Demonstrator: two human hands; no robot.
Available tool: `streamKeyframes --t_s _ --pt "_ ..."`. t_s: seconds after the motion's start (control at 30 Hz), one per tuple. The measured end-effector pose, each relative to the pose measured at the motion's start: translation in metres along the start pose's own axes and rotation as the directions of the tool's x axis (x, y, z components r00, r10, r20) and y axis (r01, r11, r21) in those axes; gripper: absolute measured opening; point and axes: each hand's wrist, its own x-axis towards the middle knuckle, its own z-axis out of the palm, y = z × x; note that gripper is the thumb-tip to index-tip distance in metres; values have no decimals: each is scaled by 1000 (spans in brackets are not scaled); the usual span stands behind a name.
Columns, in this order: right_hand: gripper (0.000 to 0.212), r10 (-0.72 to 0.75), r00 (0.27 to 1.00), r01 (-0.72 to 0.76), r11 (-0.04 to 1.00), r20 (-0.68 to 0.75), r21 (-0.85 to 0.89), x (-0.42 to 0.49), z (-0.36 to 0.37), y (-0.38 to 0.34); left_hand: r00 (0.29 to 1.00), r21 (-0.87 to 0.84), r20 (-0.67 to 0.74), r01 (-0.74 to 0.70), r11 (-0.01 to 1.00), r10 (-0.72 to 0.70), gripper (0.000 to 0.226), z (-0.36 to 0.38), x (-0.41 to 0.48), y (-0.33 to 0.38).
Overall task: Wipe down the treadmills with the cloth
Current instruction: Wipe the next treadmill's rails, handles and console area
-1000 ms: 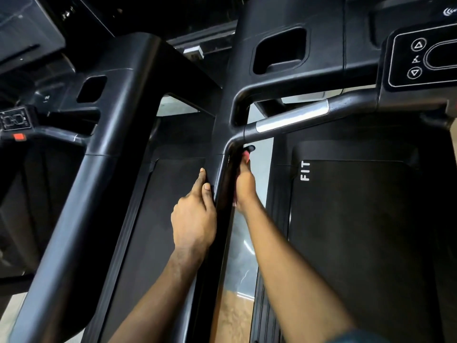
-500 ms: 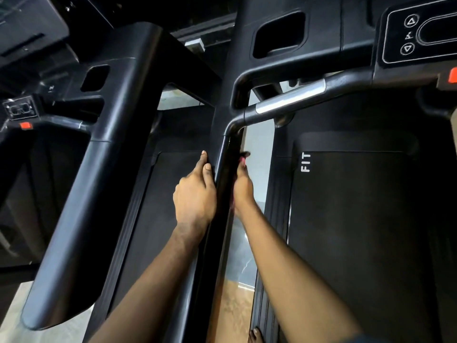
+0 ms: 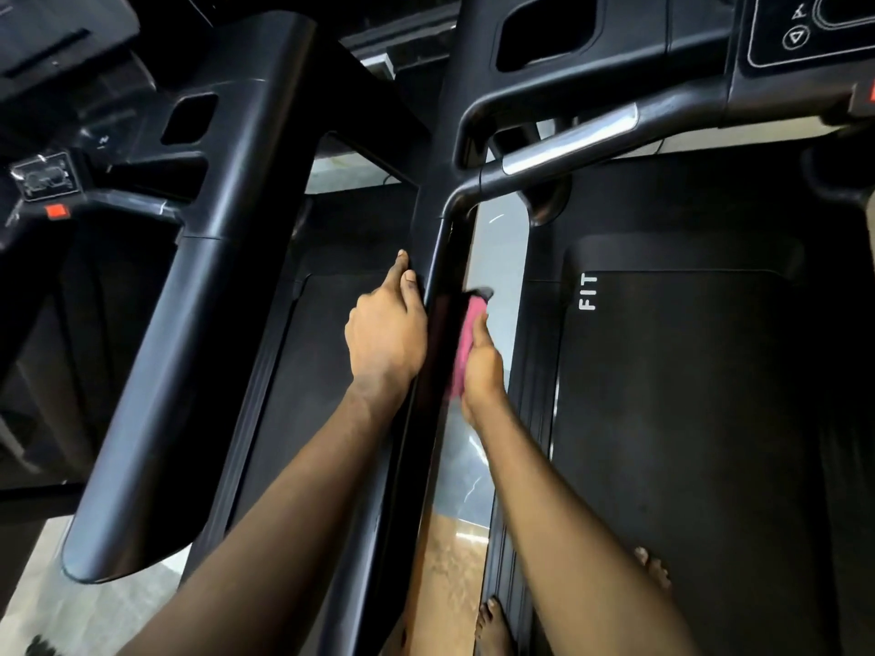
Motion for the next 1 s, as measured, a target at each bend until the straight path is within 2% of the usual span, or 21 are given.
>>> streamKeyframes --t_s 0.07,0.1,0.13,0.2,0.27,0.3,0.33,0.4,0.5,0.57,0.67,0.77,0.83,0.93,1.0 --pt "76 -81 996 79 996 -42 -52 13 13 -10 1000 13 -8 -9 1000 9 44 0 0 -1" --pt "80 -85 995 79 992 -61 -95 7 13 -10 1000 17 -12 -18 1000 18 44 0 2 -1" --pt "82 -47 999 46 994 -8 -97 -8 10 -4 1000 16 -14 -27 1000 27 44 1 1 -2" --pt "78 95 994 -89 991 51 -102 -44 -3 25 999 9 -17 -27 1000 27 44 1 0 -3" --pt "77 292 956 -284 940 18 -188 -91 -23 58 1000 -9 -20 -20 1000 20 45 3 2 -4" --pt "75 338 941 -326 916 11 -234 -114 -30 73 999 -12 -25 -21 1000 20 45 2 3 -5" --pt "69 340 941 -324 906 9 -272 -128 -34 84 999 -1 -39 -27 1000 27 45 2 3 -6" --pt "63 303 953 -294 929 5 -226 -135 -37 93 994 53 -82 -73 996 77 44 -1 -4 -6" --pt "82 76 997 -78 995 -31 -55 -106 -18 71 981 107 -68 -175 979 183 41 -9 -28 -17" --pt "91 -7 996 -2 995 -92 -98 -76 -16 64 975 31 11 -222 975 221 43 -18 -52 -41" --pt "78 19 1000 -18 987 10 -158 -102 -16 62 934 -120 164 -302 946 318 57 -36 -84 -89" --pt "72 177 984 -172 976 26 -134 -146 -18 93 864 -104 344 -354 929 368 60 -42 -104 -114" --pt "71 273 962 -273 951 -19 -144 -171 -30 119 859 -72 372 -351 934 352 61 -39 -111 -115" --pt "78 178 983 -172 978 42 -115 -171 -33 127 862 -43 382 -343 938 333 60 -38 -112 -112" --pt "71 55 999 -55 995 -1 -82 -160 -25 118 858 -27 392 -349 937 331 60 -37 -112 -113"
